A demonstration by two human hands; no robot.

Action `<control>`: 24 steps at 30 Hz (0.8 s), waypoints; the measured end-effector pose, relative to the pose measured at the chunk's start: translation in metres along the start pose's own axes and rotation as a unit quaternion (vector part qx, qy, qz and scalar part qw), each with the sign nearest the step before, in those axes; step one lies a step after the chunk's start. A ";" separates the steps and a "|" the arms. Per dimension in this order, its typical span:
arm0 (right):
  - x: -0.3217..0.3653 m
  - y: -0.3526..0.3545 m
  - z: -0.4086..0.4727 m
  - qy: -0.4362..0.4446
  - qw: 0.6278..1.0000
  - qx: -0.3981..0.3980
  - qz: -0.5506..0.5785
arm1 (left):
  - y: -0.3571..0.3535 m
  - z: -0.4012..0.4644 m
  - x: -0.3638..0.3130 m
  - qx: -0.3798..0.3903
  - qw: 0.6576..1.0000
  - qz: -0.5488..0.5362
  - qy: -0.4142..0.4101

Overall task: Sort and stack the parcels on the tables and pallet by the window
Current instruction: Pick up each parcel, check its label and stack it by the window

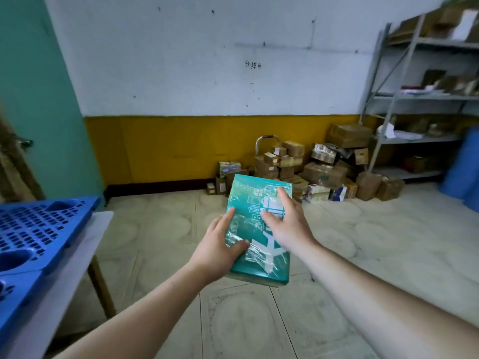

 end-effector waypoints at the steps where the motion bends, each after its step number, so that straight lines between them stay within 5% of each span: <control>1: -0.001 -0.005 0.020 0.001 1.000 0.004 0.001 | -0.005 0.018 -0.002 -0.004 1.000 0.002 -0.001; 24: 0.112 -0.290 0.268 0.048 0.994 0.091 0.042 | 0.080 0.342 0.131 -0.096 0.994 0.020 0.041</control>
Point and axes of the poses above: each hand's wrist, its own z-axis towards the middle knuckle, its own y-axis out of the back of the hand, x = y × z, the point moved 1 cm from there along z, towards the middle knuckle, and after that the axes turned 14 degrees about -x, right-handed, at the moved point
